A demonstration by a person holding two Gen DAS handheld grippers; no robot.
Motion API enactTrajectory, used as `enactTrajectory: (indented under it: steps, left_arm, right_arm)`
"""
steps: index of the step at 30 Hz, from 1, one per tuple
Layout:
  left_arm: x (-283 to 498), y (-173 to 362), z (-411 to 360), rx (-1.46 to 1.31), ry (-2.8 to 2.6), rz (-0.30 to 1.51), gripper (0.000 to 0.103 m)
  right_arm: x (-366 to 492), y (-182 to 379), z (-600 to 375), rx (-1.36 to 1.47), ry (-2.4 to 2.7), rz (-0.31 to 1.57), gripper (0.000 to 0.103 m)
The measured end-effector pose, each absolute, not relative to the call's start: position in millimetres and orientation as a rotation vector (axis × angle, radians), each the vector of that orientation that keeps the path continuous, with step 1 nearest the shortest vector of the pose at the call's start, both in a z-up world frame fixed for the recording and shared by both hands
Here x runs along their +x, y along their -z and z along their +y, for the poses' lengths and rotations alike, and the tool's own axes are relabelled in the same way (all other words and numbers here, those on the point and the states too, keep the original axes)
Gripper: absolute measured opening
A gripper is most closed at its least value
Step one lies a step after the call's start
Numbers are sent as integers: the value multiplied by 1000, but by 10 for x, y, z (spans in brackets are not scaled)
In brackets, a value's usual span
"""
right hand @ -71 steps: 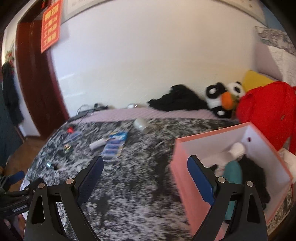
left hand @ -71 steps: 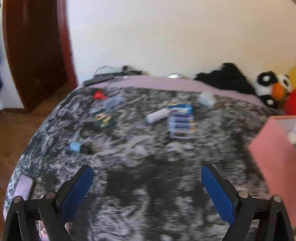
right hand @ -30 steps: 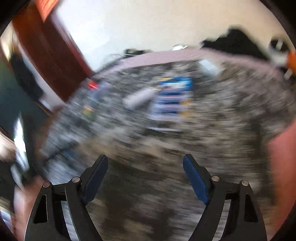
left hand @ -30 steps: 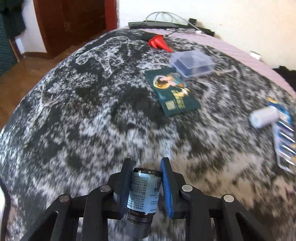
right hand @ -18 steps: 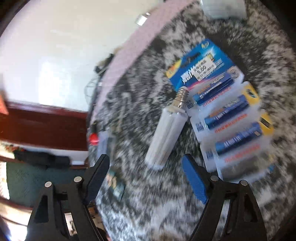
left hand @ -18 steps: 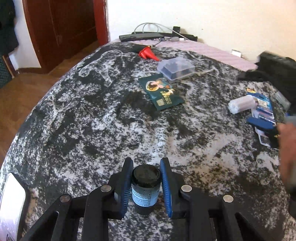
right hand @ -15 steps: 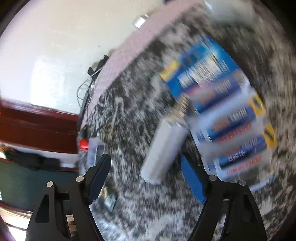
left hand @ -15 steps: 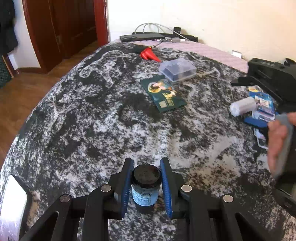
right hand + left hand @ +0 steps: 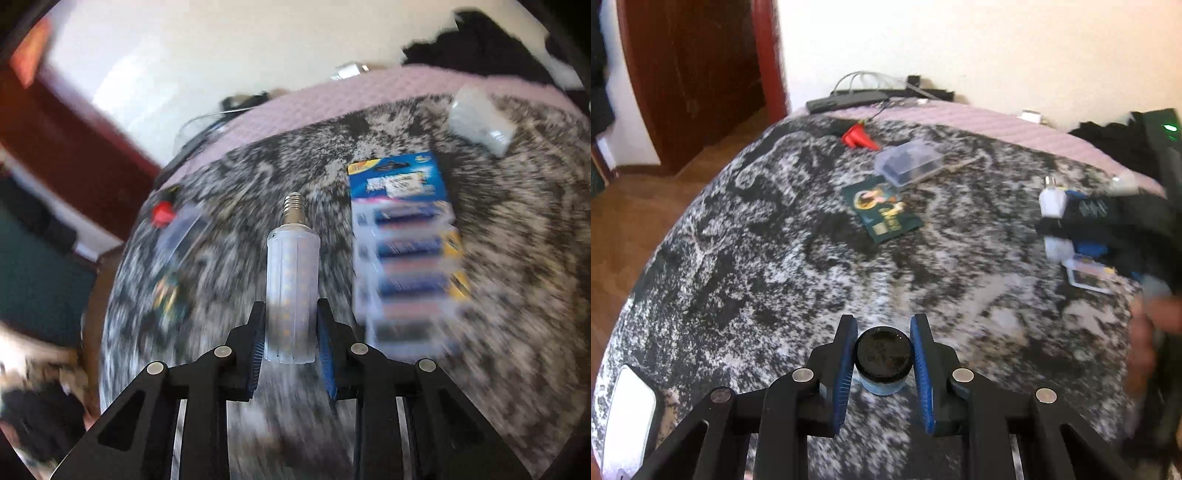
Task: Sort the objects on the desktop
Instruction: 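Grasp the small blue bottle with the left gripper while the right grasps the white tube, then carry the blue bottle and white tube into the pink box and open both grippers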
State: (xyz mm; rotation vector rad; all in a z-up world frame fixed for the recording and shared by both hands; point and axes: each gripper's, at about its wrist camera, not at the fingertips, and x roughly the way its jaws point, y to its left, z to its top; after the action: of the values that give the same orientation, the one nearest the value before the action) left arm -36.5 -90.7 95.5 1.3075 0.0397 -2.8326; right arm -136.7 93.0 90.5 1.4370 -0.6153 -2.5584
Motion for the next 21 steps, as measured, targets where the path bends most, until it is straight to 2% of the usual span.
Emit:
enactTrajectory:
  steps: [7,11,16,21]
  left_arm:
    - [108,-1299,-457,1220,2943,-89,24]
    - [406,-1512,-98,1150,3016,-199,24]
    - [688,-1818,348,1026,3086,-291,24]
    - [999,-2091,940,796,3136,-456,24]
  right_arm:
    - [-107,-1425,1215,1255,2581,-427,28]
    - [356,-1732,1468,1150,2599,-500,28]
    - [830,-2202,1798,971,2718,-434,28]
    - [1232,-2535,2274,820,2854,-410,28]
